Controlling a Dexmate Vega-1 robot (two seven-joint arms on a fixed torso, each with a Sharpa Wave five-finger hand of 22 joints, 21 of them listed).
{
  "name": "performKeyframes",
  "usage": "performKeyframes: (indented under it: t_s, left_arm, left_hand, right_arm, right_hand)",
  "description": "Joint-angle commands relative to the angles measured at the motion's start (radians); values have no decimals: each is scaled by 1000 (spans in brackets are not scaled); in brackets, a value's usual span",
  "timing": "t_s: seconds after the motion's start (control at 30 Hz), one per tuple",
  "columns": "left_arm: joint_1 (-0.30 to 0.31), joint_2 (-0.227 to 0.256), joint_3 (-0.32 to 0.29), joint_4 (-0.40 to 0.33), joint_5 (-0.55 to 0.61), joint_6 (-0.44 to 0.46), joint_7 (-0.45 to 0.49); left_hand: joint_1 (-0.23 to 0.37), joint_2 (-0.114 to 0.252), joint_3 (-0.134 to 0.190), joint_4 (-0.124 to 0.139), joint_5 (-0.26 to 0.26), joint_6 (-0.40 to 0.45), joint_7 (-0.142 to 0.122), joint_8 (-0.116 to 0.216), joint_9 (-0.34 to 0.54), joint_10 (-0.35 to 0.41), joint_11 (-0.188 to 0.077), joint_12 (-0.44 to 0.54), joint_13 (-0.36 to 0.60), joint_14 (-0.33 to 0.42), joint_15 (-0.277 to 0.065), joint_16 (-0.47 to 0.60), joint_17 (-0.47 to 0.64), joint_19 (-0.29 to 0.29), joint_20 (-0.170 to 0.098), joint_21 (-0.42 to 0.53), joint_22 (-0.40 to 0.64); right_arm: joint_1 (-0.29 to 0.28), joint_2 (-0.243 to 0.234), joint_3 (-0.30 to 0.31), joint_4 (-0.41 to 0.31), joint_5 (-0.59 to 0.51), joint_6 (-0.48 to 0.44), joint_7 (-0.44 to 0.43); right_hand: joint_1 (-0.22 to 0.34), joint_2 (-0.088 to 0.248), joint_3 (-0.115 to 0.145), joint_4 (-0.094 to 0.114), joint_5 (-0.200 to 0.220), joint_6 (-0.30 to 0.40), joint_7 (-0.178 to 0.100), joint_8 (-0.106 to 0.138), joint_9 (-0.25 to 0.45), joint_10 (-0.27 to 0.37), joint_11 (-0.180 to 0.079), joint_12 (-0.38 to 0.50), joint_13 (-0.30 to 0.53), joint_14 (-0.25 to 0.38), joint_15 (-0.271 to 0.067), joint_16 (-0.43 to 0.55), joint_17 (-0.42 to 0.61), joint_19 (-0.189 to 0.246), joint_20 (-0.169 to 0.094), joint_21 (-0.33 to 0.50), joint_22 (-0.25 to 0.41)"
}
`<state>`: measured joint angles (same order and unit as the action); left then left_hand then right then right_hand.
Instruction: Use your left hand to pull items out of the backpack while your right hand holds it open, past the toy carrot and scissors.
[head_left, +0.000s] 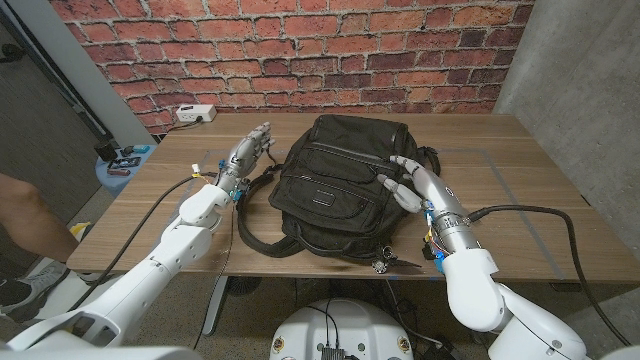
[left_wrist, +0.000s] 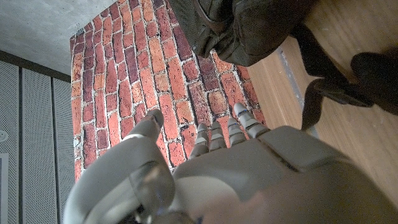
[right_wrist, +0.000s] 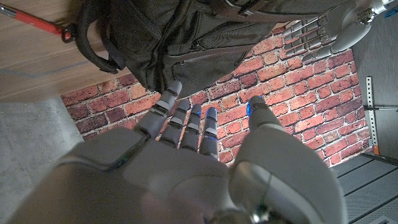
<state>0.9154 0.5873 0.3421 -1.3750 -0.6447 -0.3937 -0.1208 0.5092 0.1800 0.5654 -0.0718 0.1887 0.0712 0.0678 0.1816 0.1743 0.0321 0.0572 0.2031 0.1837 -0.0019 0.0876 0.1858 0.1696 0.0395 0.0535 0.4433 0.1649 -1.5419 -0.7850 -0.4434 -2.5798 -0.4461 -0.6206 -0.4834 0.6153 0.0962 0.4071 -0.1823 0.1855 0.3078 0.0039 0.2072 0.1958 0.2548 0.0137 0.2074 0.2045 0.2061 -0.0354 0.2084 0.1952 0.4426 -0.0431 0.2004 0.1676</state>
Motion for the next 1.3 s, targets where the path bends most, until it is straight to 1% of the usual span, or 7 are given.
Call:
performKeyframes:
  t_s: [0.03,0.47,0.63,0.77,0.8,1.0,1.3]
  left_arm:
    - [41,12,-24,-22,-11,-15,21]
    - [54,34,-38,-48,-5,-15,28]
    - [64,45,-45,-60,-4,-12,32]
    - [73,52,-51,-67,-8,-10,35]
    - [74,51,-52,-67,-12,-10,31]
    - [58,37,-46,-49,-13,-23,15]
    - [41,26,-35,-33,-15,-27,-5]
  left_hand:
    - [9,4,0,-8,6,3,3,0,2,1,1,-2,2,-1,9,0,4,6,4,-4,4]
    - [9,4,-1,-9,7,4,3,0,2,-1,2,-2,2,-1,9,0,4,9,4,-10,4]
    - [9,5,-1,-9,7,3,4,0,2,0,0,-2,2,-1,9,0,4,10,5,-12,4]
    - [9,5,-2,-8,7,4,5,0,2,0,-1,-2,2,-2,9,0,4,10,5,-14,4]
    - [9,5,-2,-8,7,4,4,0,2,2,0,-2,2,-2,9,0,4,11,5,-15,4]
    - [9,5,-2,-9,7,4,4,1,2,2,1,-2,2,-1,9,0,4,12,6,-18,4]
    - [9,5,-3,-9,7,4,5,0,2,1,2,-2,2,-1,9,1,4,13,5,-21,4]
  right_arm:
    - [24,4,-90,-30,-89,-79,-2]
    - [19,13,-206,-46,-242,-151,3]
    - [6,19,-211,-53,-257,-157,12]
    - [18,32,-255,-56,-312,-196,47]
    - [35,41,-289,-52,-358,-227,70]
    - [66,82,-368,-37,-485,-281,130]
    - [53,126,-429,-31,-665,-317,235]
  right_hand:
    - [22,-7,7,-8,4,7,3,4,-1,12,2,3,0,13,-16,7,-1,11,-1,2,2]
    - [81,-31,13,-9,1,22,6,8,-1,31,9,7,1,28,-16,8,-3,25,3,2,2]
    - [91,-35,14,-8,0,25,6,9,-1,35,9,8,2,29,-16,7,-3,26,2,1,2]
    - [102,-39,14,-7,-1,28,6,9,0,36,11,8,2,32,-18,8,-3,28,2,1,2]
    - [107,-41,15,-7,-1,29,5,9,0,40,17,9,2,33,-18,8,-3,29,1,1,2]
    - [119,-45,15,-5,-1,32,4,10,0,41,9,8,3,36,-20,8,-3,32,2,1,2]
    - [135,-49,14,-1,-2,35,3,9,1,45,8,9,5,41,-23,9,-2,37,2,0,2]
